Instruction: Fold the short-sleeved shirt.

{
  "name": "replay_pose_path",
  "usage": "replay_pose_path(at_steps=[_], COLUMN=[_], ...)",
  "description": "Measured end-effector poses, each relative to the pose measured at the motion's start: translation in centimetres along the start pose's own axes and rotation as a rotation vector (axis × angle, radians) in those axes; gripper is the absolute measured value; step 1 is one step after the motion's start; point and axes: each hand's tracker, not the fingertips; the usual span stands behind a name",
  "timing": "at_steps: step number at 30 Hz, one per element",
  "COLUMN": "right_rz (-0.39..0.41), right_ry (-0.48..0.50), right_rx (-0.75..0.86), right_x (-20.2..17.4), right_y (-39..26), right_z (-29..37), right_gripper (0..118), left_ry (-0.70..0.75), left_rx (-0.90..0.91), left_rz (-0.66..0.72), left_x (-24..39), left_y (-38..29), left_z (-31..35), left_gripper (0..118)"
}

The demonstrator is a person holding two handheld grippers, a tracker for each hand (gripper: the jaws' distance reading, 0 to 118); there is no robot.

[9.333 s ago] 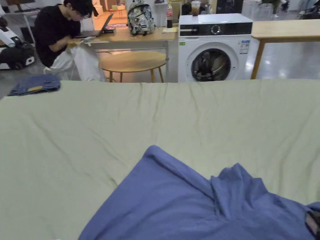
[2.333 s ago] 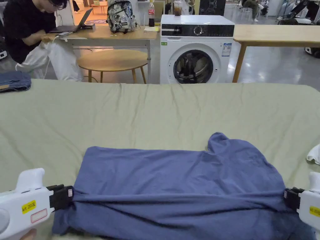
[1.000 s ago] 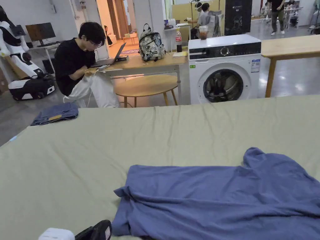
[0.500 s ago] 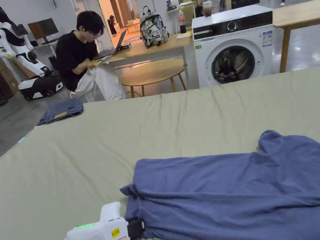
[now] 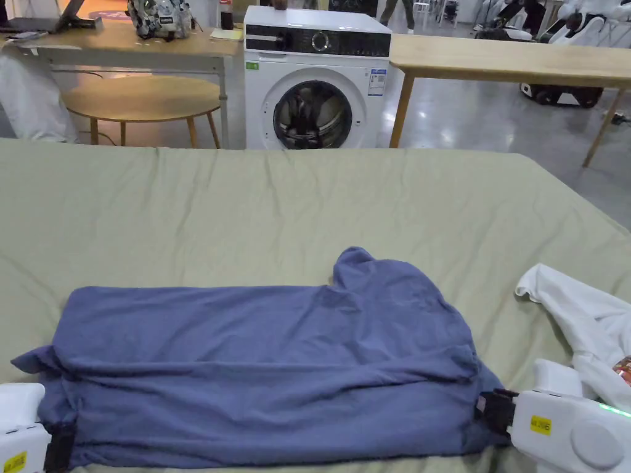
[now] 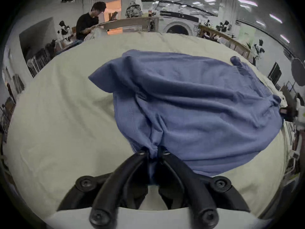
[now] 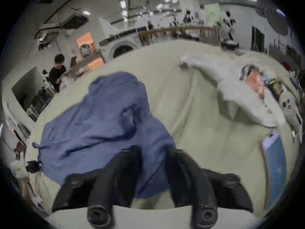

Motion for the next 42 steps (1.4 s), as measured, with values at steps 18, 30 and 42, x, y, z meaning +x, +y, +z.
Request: replay_pose_path(at_steps=[18,30,42], right_rz=[0.160,0.263,0.340], right_ry=[-0.009,-0.163,0.029], right_rx=[0.176,0.121,0.428], right_x=[-1.2,1.1,-3.1], right_y=[-3.7,-15.5,-14.5], right_z=[14.7,15.4,23.1], right_gripper=[7,54,54], left_ry=[-0.203,-0.172,-0.067], left_rx=[0.239,0.142,0.501], left_rz=[0.119,0.090,0.046], left_x=[-4.4,-4.4,0.0], left_y=[-3.3,-15.6,-11.3], left_z=[16.6,15.9,25.1], left_gripper=[2,55,55])
